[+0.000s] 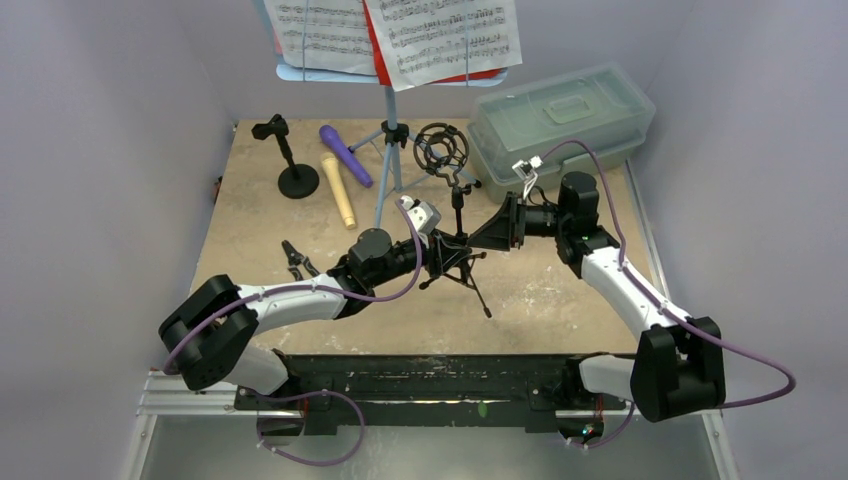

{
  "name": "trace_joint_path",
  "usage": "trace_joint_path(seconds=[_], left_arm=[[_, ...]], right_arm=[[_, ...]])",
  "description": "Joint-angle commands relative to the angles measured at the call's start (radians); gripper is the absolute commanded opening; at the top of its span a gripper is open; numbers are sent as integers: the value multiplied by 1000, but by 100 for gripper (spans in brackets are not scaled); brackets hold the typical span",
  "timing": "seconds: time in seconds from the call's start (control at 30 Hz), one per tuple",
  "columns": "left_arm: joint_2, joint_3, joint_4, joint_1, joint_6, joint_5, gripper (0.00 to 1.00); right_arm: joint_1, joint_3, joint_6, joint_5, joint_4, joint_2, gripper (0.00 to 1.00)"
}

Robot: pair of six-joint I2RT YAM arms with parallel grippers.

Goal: Pack up the instrument practice props
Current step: Unscrew the knob on the microphone stand.

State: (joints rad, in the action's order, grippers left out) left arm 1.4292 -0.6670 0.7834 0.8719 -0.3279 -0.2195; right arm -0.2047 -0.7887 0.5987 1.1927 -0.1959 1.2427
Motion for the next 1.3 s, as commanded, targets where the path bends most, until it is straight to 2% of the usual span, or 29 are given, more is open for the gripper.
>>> trace_joint_path(seconds=[0.0,0.07,0.1,0.17,0.3,0.53,0.67,1.0,1.1,1.23,1.27], left_arm=[[-9,-20,129,4,-15,-19,0],[-9,-20,129,4,-14,-18,0],[-9,-20,129,4,-14,-20,0],[-9,-21,129,4,-15,-20,0],[-9,-23,123,4,-16,-20,0],[-4,-34,109,4,-29,-39,0],[4,-39,106,4,-35,-54,0],[26,-54,100,5,-47,-93,0],[29,-57,100,4,-47,-98,0],[33,-59,99,4,-48,-102,0],[34,-59,99,4,-48,-105,0]], right_arm=[[-6,4,-32,-14,-24,-6,40],[-6,-2,-56,-21,-7,-8,30],[-6,-6,-68,-24,2,-8,21],[-6,-16,-110,-31,31,-12,10],[-7,-38,-229,-43,112,-24,0],[-6,-100,-627,-35,313,-41,0],[-22,-175,-1060,-52,527,-43,0],[-56,-300,-2012,-85,1021,-46,0],[-59,-282,-2111,-101,1046,-72,0],[-61,-246,-2087,-137,985,-107,3],[-60,-242,-2072,-141,975,-111,6]])
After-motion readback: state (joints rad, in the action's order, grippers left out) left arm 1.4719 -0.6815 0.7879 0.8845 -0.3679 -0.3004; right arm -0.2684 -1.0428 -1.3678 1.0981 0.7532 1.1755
